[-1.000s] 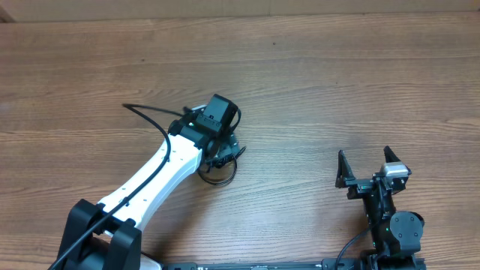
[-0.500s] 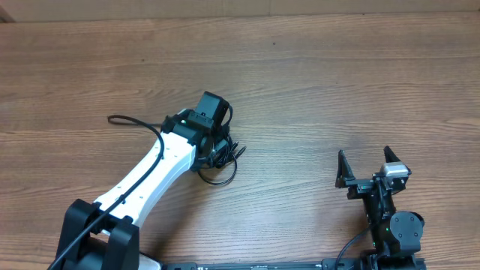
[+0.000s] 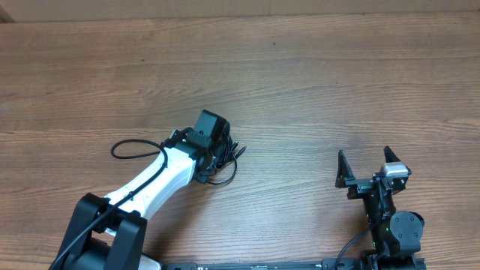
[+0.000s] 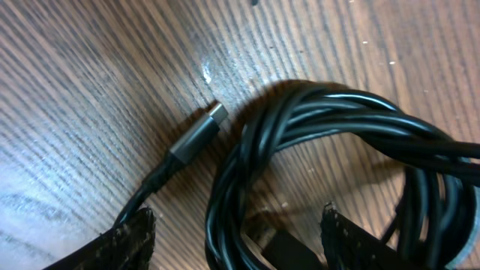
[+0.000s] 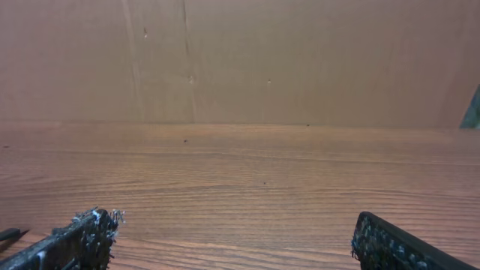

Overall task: Untangle cables
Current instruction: 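Lower the left gripper and close it on the cable bundle, then lift the cable bundle with the left gripper toward the center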

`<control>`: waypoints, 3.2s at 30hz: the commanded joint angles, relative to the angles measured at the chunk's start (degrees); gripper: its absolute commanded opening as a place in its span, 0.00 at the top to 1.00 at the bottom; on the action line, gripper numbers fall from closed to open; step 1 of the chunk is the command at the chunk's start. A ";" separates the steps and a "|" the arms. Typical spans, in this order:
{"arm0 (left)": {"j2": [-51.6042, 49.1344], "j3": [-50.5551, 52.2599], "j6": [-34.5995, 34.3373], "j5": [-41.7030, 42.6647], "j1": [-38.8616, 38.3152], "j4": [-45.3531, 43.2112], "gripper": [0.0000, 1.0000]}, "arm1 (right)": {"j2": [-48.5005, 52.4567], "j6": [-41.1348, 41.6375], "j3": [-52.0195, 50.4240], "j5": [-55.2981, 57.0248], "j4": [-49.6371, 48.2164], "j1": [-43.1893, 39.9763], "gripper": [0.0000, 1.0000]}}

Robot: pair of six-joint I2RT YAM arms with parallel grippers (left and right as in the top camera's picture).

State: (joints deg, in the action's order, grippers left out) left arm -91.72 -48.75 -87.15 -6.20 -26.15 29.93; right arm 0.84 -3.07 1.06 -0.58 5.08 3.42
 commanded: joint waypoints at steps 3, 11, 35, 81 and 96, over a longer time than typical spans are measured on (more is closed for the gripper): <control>0.31 3.65 -1.57 -0.22 0.24 -4.31 0.33 | -0.68 -0.20 -0.61 0.52 -0.35 0.37 0.00; 0.22 6.38 0.57 -1.73 0.24 -7.48 0.91 | -0.68 -0.20 -0.61 0.52 -0.35 0.37 0.00; 5.40 -14.86 43.98 1.38 1.05 13.84 0.96 | -0.68 -0.20 -0.61 0.50 -0.35 0.37 0.00; 5.22 -14.82 61.44 37.33 1.07 10.08 0.96 | -0.68 66.10 -0.61 -39.78 -1.84 0.44 0.07; 5.22 -14.82 36.81 50.64 2.38 9.99 0.95 | -0.68 67.47 -0.63 -42.51 -1.42 0.44 0.30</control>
State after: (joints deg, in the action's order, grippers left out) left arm -87.37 -62.33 -43.48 39.66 -24.99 39.90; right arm 0.84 62.67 1.06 -42.85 3.90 3.49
